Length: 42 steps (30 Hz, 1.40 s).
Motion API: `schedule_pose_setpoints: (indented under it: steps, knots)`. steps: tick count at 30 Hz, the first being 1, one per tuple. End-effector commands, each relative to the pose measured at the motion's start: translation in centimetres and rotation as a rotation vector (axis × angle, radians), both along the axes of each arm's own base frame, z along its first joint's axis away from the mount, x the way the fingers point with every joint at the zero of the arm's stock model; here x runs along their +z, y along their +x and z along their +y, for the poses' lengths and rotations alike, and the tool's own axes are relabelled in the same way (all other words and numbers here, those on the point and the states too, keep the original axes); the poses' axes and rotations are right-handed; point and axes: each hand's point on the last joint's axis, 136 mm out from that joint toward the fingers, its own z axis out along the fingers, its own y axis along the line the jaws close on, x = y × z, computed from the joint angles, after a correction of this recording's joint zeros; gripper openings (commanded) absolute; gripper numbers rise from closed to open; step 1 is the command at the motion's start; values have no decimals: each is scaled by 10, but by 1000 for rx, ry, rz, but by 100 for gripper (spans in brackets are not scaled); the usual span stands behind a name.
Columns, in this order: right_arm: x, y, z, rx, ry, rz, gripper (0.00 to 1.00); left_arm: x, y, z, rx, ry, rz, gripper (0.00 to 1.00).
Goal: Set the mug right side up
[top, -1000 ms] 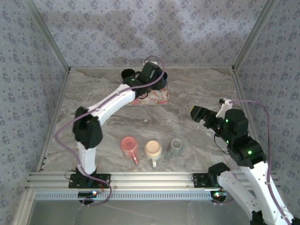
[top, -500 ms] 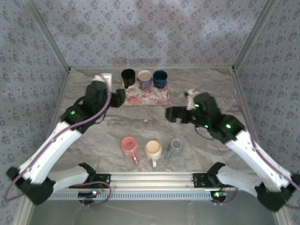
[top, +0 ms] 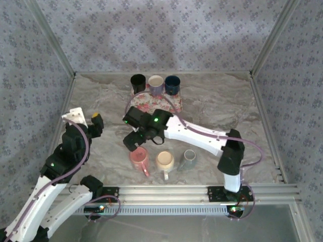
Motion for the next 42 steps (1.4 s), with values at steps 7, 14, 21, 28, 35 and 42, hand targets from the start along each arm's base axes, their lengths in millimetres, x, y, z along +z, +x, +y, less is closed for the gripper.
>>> schedule_pose_setpoints:
  steps: [7, 14, 21, 28, 35, 42]
  knots:
    - [-30, -32, 5, -5, -124, 115, 100, 10, 5, -5, -16, -26, -50, 71]
    - [-43, -36, 5, -25, -146, 150, 100, 8, 6, -10, -44, -29, -47, 71]
    - [-62, -41, 4, -46, -190, 178, 100, 5, 7, -12, -52, -25, -40, 71]
    - [-73, -43, 5, -48, -213, 187, 100, 3, 9, -14, -57, -23, -29, 71]
    - [-94, -52, -1, -61, -246, 241, 100, 3, 9, -14, -58, -20, -28, 70]
    - [-114, -56, -5, -74, -268, 266, 100, 3, 9, -14, -56, -19, -29, 71]
